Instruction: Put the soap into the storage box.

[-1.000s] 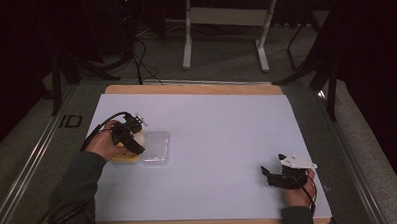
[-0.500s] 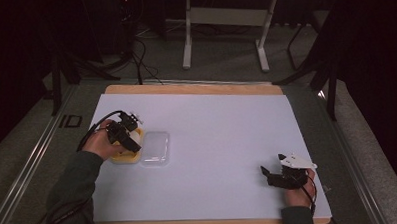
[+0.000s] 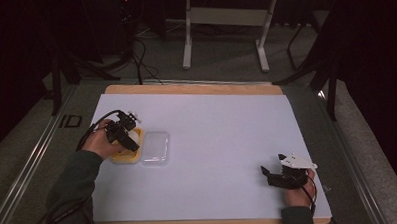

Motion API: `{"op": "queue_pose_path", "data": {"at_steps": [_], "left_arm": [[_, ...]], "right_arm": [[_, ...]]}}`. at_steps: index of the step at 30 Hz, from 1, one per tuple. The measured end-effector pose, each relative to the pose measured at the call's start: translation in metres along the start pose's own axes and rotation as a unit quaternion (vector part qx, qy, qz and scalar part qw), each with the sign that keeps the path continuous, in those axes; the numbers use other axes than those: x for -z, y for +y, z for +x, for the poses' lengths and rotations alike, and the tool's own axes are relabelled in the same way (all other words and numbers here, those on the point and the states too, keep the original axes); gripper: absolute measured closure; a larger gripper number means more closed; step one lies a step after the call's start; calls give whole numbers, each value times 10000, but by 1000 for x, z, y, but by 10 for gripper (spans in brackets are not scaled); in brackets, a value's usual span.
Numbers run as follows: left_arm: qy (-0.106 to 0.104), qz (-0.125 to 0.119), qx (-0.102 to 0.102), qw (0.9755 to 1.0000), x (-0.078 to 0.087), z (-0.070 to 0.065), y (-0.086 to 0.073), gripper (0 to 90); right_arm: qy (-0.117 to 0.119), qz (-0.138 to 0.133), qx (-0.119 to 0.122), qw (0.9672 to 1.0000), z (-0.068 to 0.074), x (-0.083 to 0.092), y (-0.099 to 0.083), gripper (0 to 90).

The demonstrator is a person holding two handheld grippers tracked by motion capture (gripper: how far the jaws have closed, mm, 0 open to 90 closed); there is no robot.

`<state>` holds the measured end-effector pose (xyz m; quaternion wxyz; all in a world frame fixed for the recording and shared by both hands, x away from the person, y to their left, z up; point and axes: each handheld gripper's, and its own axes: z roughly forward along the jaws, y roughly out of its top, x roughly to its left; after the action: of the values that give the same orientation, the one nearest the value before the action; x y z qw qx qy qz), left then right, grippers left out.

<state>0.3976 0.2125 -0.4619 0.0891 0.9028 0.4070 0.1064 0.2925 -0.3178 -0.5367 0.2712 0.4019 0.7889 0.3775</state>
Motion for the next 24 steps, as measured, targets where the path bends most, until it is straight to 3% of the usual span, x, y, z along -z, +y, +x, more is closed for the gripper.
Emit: {"op": "queue_pose_path", "data": {"at_steps": [18, 24], "left_arm": [[-13, 91, 125, 9999, -7, 8, -5, 254], [-1, 64, 78, 9999, -11, 10, -6, 254]], "right_arm": [[-6, -4, -1, 10000, 0, 0, 0, 175], [-3, -2, 0, 10000, 0, 0, 0, 175]]}}
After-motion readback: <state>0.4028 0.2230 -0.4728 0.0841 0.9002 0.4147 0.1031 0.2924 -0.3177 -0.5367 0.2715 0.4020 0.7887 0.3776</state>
